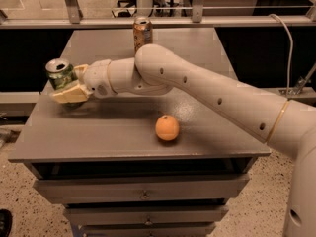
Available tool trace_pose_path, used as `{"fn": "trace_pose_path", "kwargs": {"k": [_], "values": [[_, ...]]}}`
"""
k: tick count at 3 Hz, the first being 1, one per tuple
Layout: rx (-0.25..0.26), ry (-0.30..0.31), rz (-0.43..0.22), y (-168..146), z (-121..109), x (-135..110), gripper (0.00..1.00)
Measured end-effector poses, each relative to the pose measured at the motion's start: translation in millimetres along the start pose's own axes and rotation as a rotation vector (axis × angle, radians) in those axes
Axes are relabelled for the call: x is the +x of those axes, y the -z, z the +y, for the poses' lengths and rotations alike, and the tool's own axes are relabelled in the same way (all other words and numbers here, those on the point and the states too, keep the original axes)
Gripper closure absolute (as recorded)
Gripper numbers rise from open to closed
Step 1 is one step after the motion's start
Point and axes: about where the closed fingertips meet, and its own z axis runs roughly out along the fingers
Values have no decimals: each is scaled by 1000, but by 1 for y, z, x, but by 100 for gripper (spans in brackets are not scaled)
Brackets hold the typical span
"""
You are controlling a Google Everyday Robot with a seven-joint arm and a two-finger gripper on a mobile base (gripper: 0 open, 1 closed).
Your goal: Knock green can over
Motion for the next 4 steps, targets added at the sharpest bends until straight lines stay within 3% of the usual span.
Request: {"fn": "trace_pose_path", "kwargs": {"k": [1, 2, 4], "values": [[30, 10, 33, 23, -15, -6, 94], [53, 44, 127, 61, -42, -21, 100], [2, 63, 429, 113, -79, -11, 100]]}}
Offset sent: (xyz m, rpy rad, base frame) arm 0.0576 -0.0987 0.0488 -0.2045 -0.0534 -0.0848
